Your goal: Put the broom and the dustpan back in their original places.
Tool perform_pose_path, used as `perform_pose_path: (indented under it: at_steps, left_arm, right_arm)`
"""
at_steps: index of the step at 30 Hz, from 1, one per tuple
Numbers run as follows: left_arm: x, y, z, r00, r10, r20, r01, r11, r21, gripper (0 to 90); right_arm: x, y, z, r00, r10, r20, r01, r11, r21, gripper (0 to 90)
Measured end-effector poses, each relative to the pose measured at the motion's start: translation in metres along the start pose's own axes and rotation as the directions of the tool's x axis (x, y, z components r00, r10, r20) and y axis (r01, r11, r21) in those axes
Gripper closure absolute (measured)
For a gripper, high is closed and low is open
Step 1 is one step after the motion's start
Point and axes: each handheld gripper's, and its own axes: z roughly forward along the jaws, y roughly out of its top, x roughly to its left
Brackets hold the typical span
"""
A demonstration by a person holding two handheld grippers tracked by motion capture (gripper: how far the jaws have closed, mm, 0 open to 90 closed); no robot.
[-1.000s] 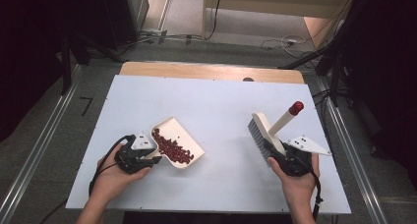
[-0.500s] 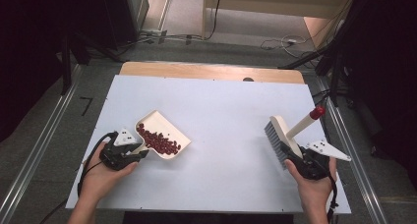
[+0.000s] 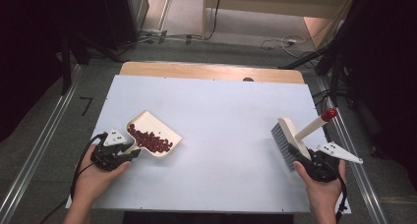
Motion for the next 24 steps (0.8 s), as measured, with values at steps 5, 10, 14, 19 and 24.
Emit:
perform_pose_path:
  at_steps: [5,10,14,19,24]
  left_arm:
    - [0.001,-0.003,0.001,0.9999,-0.013,-0.009,0.013,0.9999,0.0,66.1]
    - [0.001,-0.005,0.005,0.9996,-0.025,-0.017,0.025,0.9997,0.004,66.1]
    - [0.001,-0.008,0.005,0.9994,-0.031,-0.013,0.031,0.9995,0.003,66.1]
    - [0.002,-0.011,0.006,0.9988,-0.045,-0.022,0.044,0.999,-0.002,66.1]
    - [0.0,-0.014,0.007,0.9987,-0.041,-0.028,0.041,0.9991,-0.005,66.1]
  right_arm:
    - [0.011,-0.003,0.003,0.9989,-0.016,-0.045,0.017,1.0,0.022,65.3]
    - [0.028,-0.005,0.008,0.9915,-0.031,-0.126,0.036,0.999,0.04,65.3]
    - [0.046,-0.005,0.013,0.9782,-0.03,-0.206,0.041,0.998,0.05,65.3]
    - [0.052,-0.01,0.024,0.9489,-0.011,-0.315,0.034,0.997,0.065,65.3]
    - [0.043,-0.017,0.036,0.9228,0.035,-0.384,0.008,0.994,0.108,65.4]
